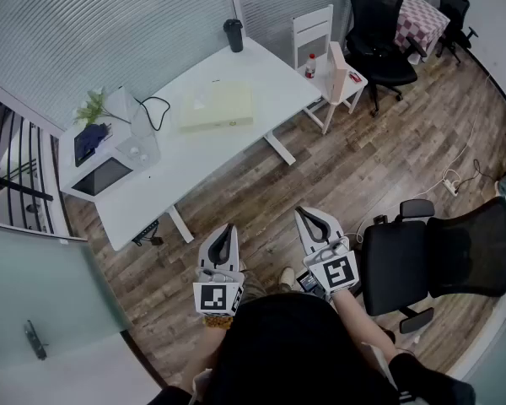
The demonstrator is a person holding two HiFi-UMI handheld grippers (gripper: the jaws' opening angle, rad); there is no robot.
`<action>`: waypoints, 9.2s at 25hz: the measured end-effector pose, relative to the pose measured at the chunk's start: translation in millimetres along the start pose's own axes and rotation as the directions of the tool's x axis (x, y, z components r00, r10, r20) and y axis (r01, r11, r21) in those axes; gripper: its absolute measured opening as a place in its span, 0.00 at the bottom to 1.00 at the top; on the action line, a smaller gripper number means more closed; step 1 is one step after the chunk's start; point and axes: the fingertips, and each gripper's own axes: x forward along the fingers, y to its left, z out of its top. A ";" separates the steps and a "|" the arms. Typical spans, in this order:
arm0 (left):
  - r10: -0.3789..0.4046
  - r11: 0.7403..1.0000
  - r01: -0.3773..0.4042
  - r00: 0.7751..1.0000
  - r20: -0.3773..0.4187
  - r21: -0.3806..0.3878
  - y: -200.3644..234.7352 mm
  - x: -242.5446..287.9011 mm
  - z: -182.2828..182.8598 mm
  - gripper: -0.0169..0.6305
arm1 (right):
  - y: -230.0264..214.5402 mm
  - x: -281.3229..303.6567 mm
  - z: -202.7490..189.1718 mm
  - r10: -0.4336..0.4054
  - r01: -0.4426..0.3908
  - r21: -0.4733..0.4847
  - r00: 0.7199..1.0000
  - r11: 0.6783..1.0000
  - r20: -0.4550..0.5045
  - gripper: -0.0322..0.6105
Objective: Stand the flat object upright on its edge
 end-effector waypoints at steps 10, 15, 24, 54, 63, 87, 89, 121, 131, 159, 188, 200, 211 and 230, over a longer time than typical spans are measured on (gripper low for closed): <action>0.088 0.995 -0.090 0.995 -0.044 -0.051 10.3 0.7 -12.9 0.04 | -20.3 18.7 -8.6 -0.009 0.009 0.002 1.000 1.000 -0.011 0.06; 0.096 0.989 -0.106 0.991 -0.095 -0.106 49.5 24.3 -41.1 0.04 | -23.0 59.6 -22.1 0.053 -0.052 0.020 0.997 0.998 -0.048 0.06; 0.057 0.972 -0.089 0.987 -0.151 -0.215 169.5 126.1 -82.2 0.04 | -39.8 187.4 -36.1 0.115 -0.116 0.006 0.979 0.993 -0.170 0.06; 0.330 0.798 -0.545 0.754 -0.569 -0.259 405.4 300.9 -214.5 0.10 | -206.3 489.3 -184.0 0.377 -0.224 0.377 0.834 0.899 -0.403 0.08; 0.203 0.792 -0.510 0.739 -0.642 -0.337 432.3 328.4 -258.4 0.31 | -205.3 519.6 -228.4 0.412 -0.129 0.513 0.770 0.849 -0.487 0.30; -0.057 0.718 -0.397 0.786 -0.616 -0.572 430.6 348.2 -313.4 0.23 | -191.3 510.6 -314.7 0.393 0.096 0.592 0.662 0.801 -0.639 0.34; -0.081 0.697 -0.390 0.792 -0.606 -0.602 430.6 348.2 -315.4 0.24 | -190.0 514.4 -313.3 0.398 0.088 0.598 0.667 0.797 -0.629 0.34; -0.212 0.705 -0.358 0.718 -0.663 -0.612 385.8 331.3 -318.7 0.25 | -202.2 514.6 -303.3 0.465 -0.011 0.583 0.616 0.812 -0.636 0.32; -0.254 0.688 -0.337 0.718 -0.648 -0.643 379.0 330.6 -317.2 0.25 | -204.6 515.1 -275.9 0.461 -0.071 0.549 0.639 0.833 -0.616 0.30; -0.286 0.697 -0.273 0.742 -0.607 -0.663 369.2 333.2 -312.2 0.23 | -188.2 529.0 -171.0 0.381 -0.214 0.349 0.753 0.913 -0.537 0.24; -0.275 0.703 -0.248 0.770 -0.576 -0.667 375.9 334.8 -311.9 0.20 | -137.1 555.3 -105.2 0.347 -0.387 0.043 0.766 0.921 -0.542 0.23; -0.278 0.692 -0.249 0.774 -0.569 -0.678 377.6 334.2 -313.5 0.20 | -119.8 560.3 -90.7 0.346 -0.434 -0.040 0.767 0.900 -0.540 0.23; -0.295 0.681 -0.249 0.768 -0.568 -0.689 377.1 337.1 -315.8 0.18 | -104.3 560.8 -78.7 0.348 -0.476 -0.117 0.769 0.872 -0.537 0.23; -0.348 0.639 -0.237 0.759 -0.550 -0.732 364.5 347.3 -321.3 0.19 | -70.6 573.5 -53.3 0.339 -0.541 -0.277 0.772 0.794 -0.538 0.23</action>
